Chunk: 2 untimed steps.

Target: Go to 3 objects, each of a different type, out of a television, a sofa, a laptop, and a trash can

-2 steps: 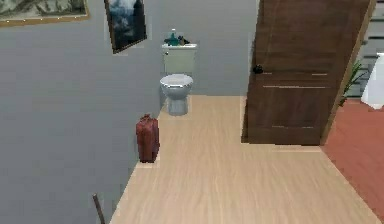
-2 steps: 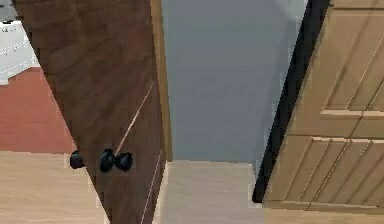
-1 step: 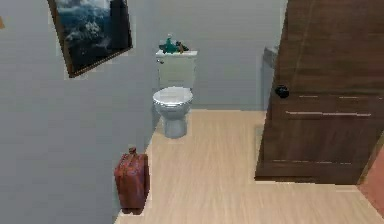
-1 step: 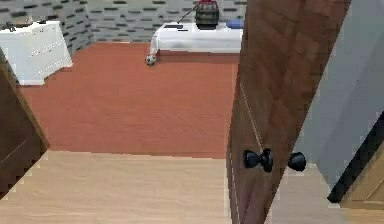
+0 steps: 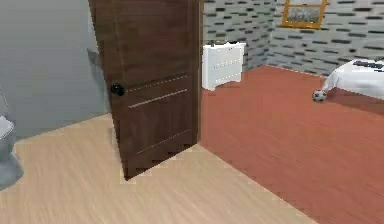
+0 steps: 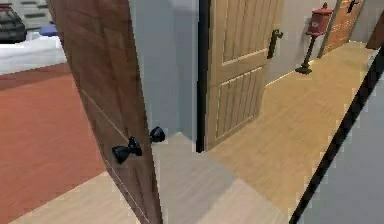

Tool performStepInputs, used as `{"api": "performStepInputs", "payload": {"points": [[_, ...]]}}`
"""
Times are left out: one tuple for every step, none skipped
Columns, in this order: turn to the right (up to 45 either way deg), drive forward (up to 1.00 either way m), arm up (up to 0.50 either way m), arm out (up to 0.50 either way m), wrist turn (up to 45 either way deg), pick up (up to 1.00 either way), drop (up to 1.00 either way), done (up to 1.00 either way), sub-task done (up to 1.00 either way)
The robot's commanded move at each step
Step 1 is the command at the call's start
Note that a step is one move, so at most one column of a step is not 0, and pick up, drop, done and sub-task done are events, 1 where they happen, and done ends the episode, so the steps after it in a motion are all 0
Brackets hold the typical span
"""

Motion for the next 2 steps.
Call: {"api": "performStepInputs", "payload": {"points": [[33.0,0.0,0.0,0.0,0.0,0.0,0.0,0.0,0.0],[0.0,1.0,0.0,0.0,0.0,0.0,0.0,0.0,0.0]]}}
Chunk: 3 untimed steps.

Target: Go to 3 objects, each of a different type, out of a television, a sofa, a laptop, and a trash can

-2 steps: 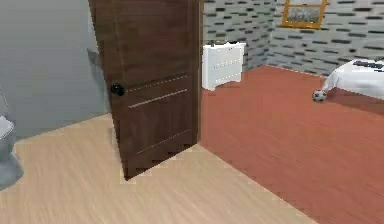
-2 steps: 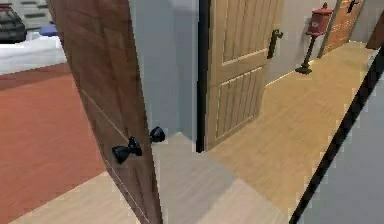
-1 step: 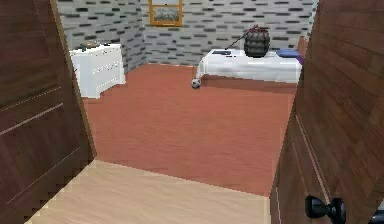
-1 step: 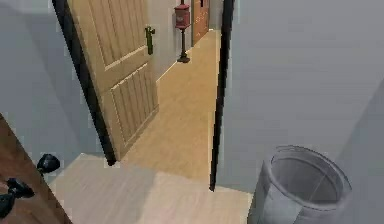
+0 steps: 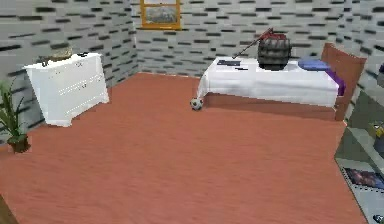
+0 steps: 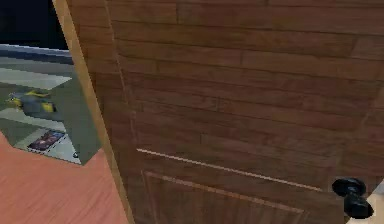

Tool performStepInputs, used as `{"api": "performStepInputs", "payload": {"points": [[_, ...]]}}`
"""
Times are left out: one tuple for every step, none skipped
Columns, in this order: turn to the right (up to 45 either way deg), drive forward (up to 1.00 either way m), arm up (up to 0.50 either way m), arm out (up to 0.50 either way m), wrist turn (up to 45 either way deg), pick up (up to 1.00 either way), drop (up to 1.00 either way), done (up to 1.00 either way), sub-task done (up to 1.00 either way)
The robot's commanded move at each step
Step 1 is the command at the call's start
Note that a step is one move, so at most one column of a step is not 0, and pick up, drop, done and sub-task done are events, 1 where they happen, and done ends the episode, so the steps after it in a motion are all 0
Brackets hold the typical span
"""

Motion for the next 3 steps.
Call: {"api": "performStepInputs", "payload": {"points": [[0.0,0.7,0.0,0.0,0.0,0.0,0.0,0.0,0.0],[45.0,0.0,0.0,0.0,0.0,0.0,0.0,0.0,0.0],[27.0,0.0,0.0,0.0,0.0,0.0,0.0,0.0,0.0]]}}
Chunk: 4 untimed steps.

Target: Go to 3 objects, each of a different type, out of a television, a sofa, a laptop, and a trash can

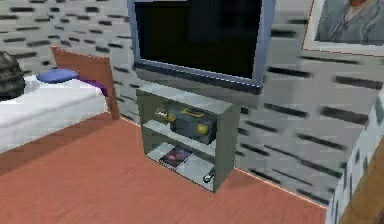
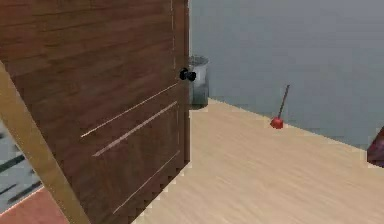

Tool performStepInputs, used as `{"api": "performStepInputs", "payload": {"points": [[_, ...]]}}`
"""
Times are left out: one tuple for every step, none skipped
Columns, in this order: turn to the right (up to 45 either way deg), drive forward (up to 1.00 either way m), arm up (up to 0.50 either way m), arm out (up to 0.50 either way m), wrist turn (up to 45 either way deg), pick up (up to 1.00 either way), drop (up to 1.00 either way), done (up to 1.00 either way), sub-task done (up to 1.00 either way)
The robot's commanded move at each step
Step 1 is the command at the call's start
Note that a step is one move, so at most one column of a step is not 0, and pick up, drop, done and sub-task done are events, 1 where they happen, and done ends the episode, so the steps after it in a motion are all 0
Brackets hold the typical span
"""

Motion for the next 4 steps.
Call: {"api": "performStepInputs", "payload": {"points": [[0.0,0.75,0.0,0.0,0.0,0.0,0.0,0.0,0.0],[0.0,0.0,0.0,0.0,0.0,0.0,0.0,0.0,1.0],[-45.0,0.0,0.0,0.0,0.0,0.0,0.0,0.0,0.0],[-45.0,0.0,0.0,0.0,0.0,0.0,0.0,0.0,0.0]]}}
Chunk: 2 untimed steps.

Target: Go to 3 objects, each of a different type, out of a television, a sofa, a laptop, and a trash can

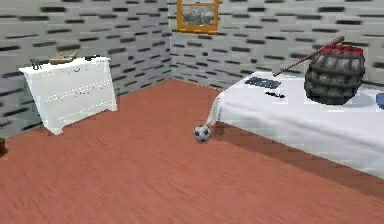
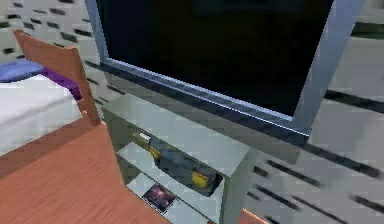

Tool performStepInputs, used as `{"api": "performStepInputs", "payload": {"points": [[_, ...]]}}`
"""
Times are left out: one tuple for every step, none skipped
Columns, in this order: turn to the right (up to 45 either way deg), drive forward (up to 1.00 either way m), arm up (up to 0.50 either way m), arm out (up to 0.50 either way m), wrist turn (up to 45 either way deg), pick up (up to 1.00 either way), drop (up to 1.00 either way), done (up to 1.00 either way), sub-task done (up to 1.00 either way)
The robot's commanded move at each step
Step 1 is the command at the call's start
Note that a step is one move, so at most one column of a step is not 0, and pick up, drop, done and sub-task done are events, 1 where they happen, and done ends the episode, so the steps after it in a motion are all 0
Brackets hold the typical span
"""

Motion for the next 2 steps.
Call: {"api": "performStepInputs", "payload": {"points": [[-21.0,0.0,0.0,0.0,0.0,0.0,0.0,0.0,0.0],[0.0,1.0,0.0,0.0,0.0,0.0,0.0,0.0,0.0]]}}
